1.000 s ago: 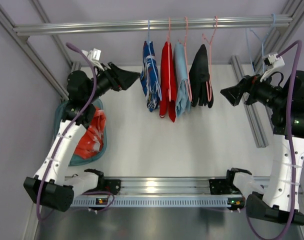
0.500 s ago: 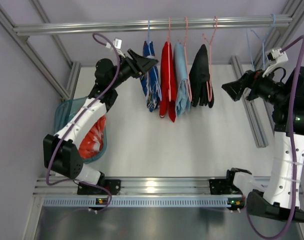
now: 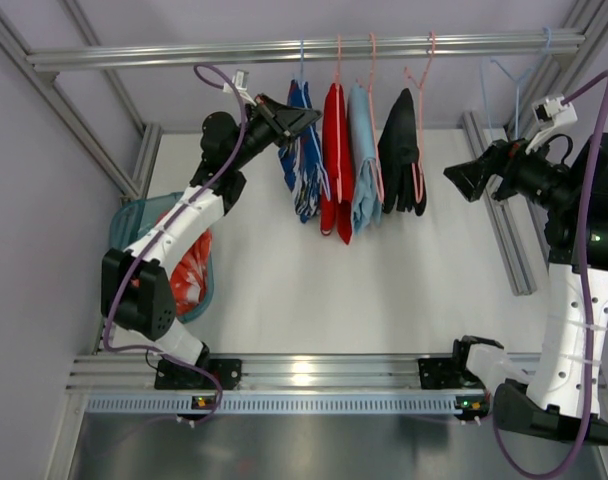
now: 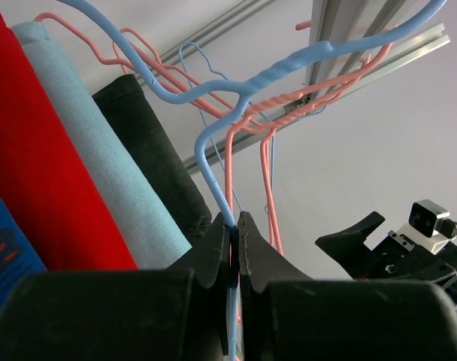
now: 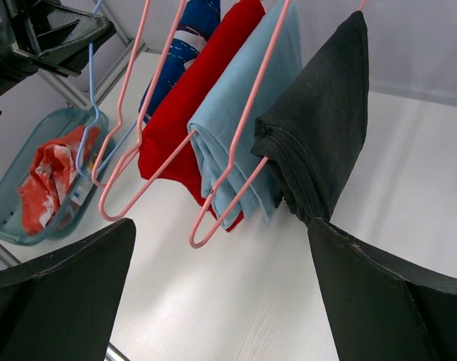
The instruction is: Remove the trousers from the hanger
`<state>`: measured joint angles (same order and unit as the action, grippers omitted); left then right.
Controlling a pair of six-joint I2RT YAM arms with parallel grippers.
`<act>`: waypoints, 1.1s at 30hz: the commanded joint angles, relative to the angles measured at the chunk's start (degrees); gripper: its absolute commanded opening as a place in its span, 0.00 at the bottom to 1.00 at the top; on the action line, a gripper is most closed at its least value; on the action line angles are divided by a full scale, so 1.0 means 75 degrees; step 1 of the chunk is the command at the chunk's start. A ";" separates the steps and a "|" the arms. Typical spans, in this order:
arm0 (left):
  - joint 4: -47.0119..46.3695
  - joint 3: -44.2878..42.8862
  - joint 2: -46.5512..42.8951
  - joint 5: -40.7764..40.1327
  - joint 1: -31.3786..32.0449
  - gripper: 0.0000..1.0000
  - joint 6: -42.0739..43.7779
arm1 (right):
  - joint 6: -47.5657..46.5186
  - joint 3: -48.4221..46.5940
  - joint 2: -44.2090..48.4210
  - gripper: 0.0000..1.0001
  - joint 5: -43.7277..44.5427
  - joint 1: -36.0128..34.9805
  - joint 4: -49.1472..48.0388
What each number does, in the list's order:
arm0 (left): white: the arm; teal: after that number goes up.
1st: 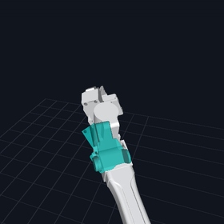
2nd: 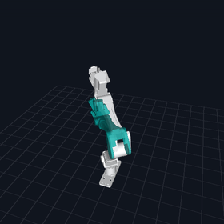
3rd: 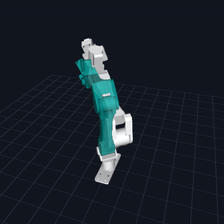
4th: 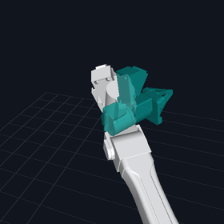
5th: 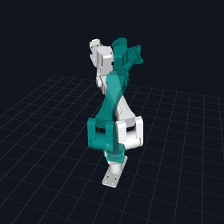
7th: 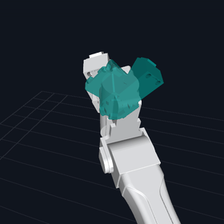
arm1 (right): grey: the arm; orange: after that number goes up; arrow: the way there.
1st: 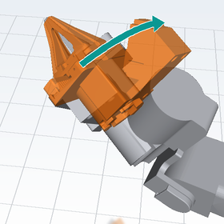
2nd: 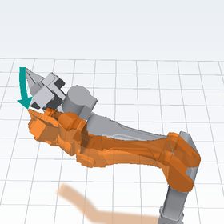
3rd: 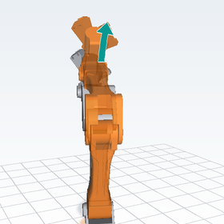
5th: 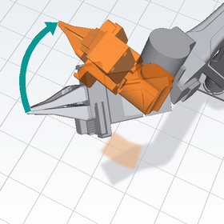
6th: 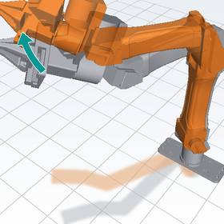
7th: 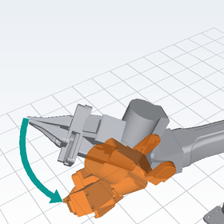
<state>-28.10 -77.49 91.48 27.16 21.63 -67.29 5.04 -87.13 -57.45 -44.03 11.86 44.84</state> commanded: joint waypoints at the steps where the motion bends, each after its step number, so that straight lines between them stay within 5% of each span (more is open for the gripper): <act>1: -0.1258 -0.0390 -0.0303 -0.0011 0.0034 0.00 -0.0169 | 0.0160 -0.0289 0.0160 1.00 -0.0117 -0.0011 -0.0459; 19: -0.1316 -0.1398 -0.0876 0.0398 0.0046 0.00 0.0264 | 0.1190 -0.0206 0.0172 1.00 -0.0937 -0.0011 -0.1618; 27: -0.1316 -0.0532 -0.1767 0.0914 0.0140 0.00 0.0791 | 0.1976 -0.0218 -0.0015 0.99 -0.1383 -0.0127 -0.2497; 33: -0.1129 0.0792 -0.2938 0.0949 0.0222 0.00 0.0839 | 0.2188 -0.0546 -0.0659 0.99 -0.0706 -0.1379 -0.2860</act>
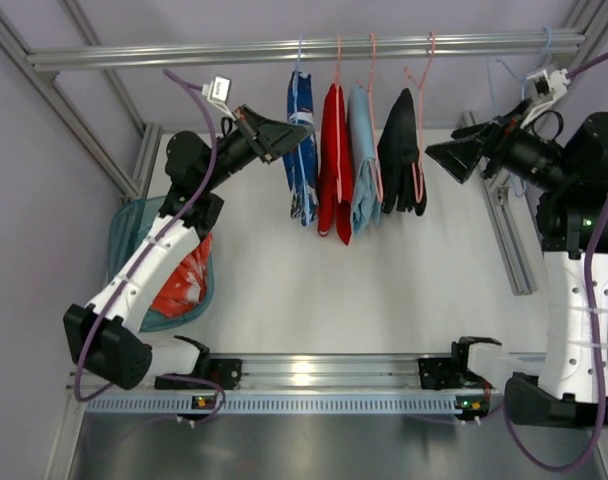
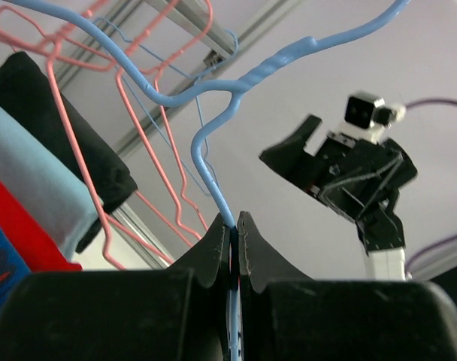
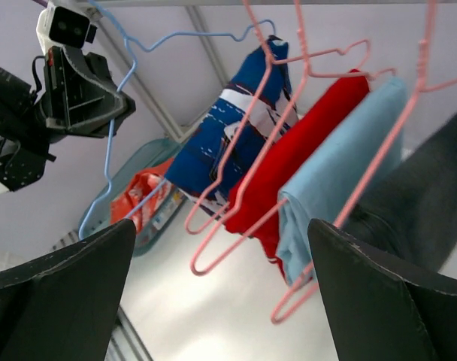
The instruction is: Remove the trousers from the hanger
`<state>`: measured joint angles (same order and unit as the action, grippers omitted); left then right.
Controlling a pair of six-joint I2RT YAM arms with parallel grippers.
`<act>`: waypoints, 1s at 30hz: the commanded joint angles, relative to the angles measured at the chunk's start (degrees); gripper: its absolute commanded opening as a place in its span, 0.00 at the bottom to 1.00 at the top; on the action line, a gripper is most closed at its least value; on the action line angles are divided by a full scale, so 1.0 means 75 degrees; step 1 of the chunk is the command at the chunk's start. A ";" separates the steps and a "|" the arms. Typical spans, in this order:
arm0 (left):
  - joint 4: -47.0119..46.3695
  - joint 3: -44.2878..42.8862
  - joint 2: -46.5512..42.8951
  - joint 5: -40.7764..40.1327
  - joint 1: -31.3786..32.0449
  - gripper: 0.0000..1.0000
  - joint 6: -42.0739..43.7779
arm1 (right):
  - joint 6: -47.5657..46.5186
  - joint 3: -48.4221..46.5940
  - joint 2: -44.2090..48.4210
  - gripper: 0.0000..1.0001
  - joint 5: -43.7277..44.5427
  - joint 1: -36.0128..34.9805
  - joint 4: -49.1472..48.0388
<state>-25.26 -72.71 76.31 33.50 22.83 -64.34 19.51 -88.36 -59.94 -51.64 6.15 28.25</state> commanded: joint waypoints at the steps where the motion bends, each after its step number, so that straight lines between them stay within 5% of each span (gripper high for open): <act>1: -0.1392 0.0376 -0.1149 0.0104 0.0096 0.00 0.0480 | 0.0293 -0.0499 -0.0421 0.98 0.0473 -0.1306 -0.0707; 11: -0.0852 0.0777 -0.2265 0.0104 0.0249 0.00 0.1043 | 0.1489 -0.1449 -0.2073 0.92 0.1201 -0.4006 -0.2219; 30: -0.0629 0.0940 -0.2452 -0.0130 0.0249 0.00 0.1113 | 0.2812 -0.2926 -0.4276 0.63 0.1728 -0.5906 -0.2911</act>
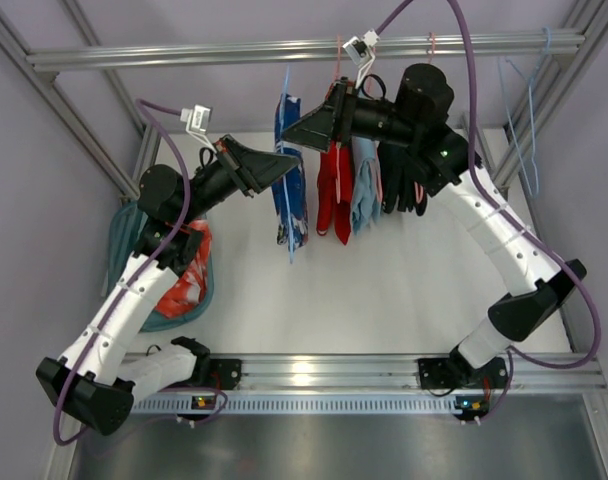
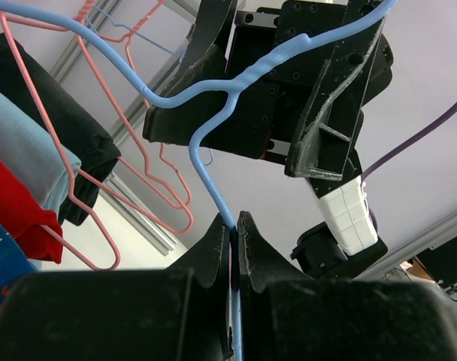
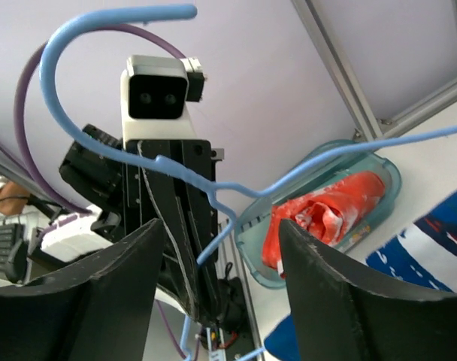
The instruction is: Remove the trousers from the hanger
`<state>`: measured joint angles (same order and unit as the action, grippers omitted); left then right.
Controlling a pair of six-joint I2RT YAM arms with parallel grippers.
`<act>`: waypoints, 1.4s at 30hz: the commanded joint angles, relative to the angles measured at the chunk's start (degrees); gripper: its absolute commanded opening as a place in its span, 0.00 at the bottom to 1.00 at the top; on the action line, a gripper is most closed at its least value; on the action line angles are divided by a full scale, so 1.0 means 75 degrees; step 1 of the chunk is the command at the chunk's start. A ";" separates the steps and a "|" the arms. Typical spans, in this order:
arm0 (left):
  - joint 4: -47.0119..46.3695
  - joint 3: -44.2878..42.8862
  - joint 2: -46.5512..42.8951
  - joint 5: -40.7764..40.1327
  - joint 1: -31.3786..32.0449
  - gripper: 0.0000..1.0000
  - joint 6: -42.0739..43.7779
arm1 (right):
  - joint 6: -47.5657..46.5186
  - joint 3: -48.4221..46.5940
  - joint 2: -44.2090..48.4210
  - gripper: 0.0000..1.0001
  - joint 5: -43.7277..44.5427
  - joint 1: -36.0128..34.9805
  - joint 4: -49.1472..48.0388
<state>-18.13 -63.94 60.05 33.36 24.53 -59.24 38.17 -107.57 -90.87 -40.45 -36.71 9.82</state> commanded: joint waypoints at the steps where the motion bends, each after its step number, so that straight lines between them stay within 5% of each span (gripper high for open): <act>1: -0.1579 -0.0217 -0.0273 -0.0113 0.0022 0.00 0.0434 | 0.0394 -0.0330 -0.0188 0.61 0.0260 -0.0249 -0.0466; 11: -0.1579 -0.0252 -0.0191 -0.0148 0.0057 0.00 0.0411 | 0.0805 -0.0517 -0.0598 0.48 0.0342 -0.0672 -0.0700; 14: -0.1579 -0.0182 -0.0179 -0.0101 0.0139 0.00 0.0481 | 0.0863 -0.0610 -0.0669 0.30 0.0330 -0.0707 -0.0748; 15: -0.1579 -0.0147 -0.0202 -0.0066 0.0151 0.00 0.0528 | 0.0863 -0.0611 -0.0669 0.13 0.0342 -0.0707 -0.0759; 17: -0.1567 -0.0029 -0.0249 -0.0031 0.0139 0.03 0.0761 | 0.0875 -0.0599 -0.0634 0.01 0.0319 -0.0707 -0.0736; 23: 0.0245 0.0193 -0.0904 -0.0744 0.0139 0.27 0.2702 | 0.0781 -0.0400 -0.0166 0.00 0.0295 -0.0707 -0.0595; 31: 0.2660 0.0474 -0.2428 -0.1766 0.0127 0.73 0.5611 | 0.1085 -0.0084 0.0491 0.00 0.0553 -0.0602 -0.0185; 36: 0.3915 0.1200 -0.3586 -0.1028 0.0127 0.76 0.8072 | 0.1648 0.0151 0.0608 0.00 0.0588 -0.0461 -0.0243; 42: 0.4374 0.2266 -0.3988 -0.0712 0.0127 0.76 0.8837 | 0.2362 -0.0106 0.0492 0.00 0.0869 -0.0145 -0.0162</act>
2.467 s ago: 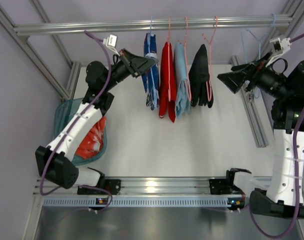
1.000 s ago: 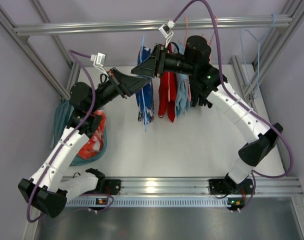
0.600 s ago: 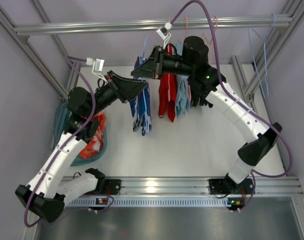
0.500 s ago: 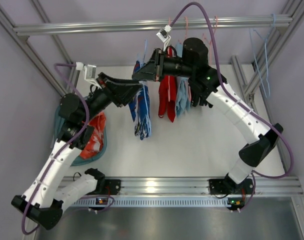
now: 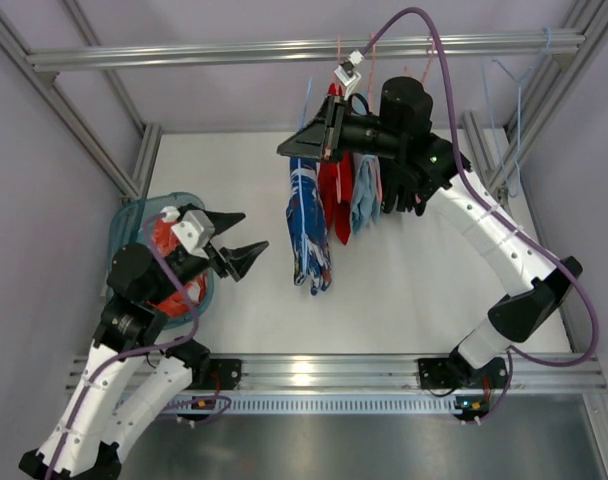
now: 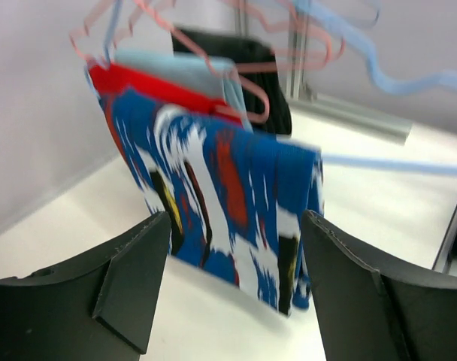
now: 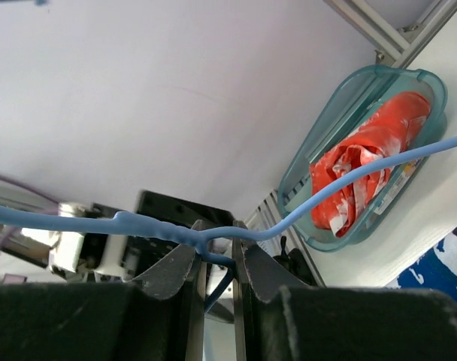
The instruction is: Remove the trousers from the hanger
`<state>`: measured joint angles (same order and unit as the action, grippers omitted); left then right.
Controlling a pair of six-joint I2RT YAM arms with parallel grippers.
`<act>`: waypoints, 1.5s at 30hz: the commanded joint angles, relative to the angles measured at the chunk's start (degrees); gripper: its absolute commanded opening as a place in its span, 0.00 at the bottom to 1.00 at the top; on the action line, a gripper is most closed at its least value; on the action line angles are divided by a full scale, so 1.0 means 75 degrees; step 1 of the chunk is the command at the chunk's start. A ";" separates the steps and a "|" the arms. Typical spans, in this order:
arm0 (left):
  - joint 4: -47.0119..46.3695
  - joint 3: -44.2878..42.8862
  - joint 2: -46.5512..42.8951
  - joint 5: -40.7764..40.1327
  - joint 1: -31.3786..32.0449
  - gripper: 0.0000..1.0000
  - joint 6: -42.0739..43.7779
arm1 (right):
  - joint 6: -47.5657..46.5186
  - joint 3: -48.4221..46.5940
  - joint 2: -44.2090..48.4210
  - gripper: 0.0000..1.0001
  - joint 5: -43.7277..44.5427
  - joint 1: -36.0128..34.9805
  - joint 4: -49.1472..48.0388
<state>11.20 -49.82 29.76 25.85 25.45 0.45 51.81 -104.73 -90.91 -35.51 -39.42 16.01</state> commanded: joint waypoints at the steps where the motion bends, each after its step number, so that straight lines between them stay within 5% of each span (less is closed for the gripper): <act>1: 0.0452 0.0455 0.0121 0.0339 0.0005 0.76 0.0739 | 0.0591 -0.0509 0.0497 0.00 0.0211 0.0240 -0.1009; 17: -0.1177 0.1791 0.1118 0.0387 0.0204 0.77 0.0057 | 0.0756 -0.0989 0.0345 0.00 0.0351 0.0322 -0.1080; 27: -0.1774 0.1639 0.1657 -0.0819 0.1328 0.77 0.0081 | 0.0744 -0.1083 0.0262 0.00 0.0363 0.0322 -0.1127; 31: -0.2021 0.1557 0.2089 -0.2574 0.1622 0.76 -0.0387 | 0.0732 -0.1083 0.0286 0.00 0.0351 0.0322 -0.1139; 35: -0.2289 0.1463 0.2255 -0.3082 0.1622 0.74 -0.0365 | 0.0732 -0.1048 0.0356 0.00 0.0328 0.0322 -0.1150; 45: -0.2935 0.1206 0.2548 -0.2262 0.1926 0.80 -0.0798 | 0.0744 -0.0954 0.0286 0.00 0.0328 0.0334 -0.1174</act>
<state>-4.40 -37.85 48.56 7.73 38.20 -4.29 56.55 -107.81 -90.94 -32.58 -37.30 15.84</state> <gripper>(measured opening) 0.792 0.143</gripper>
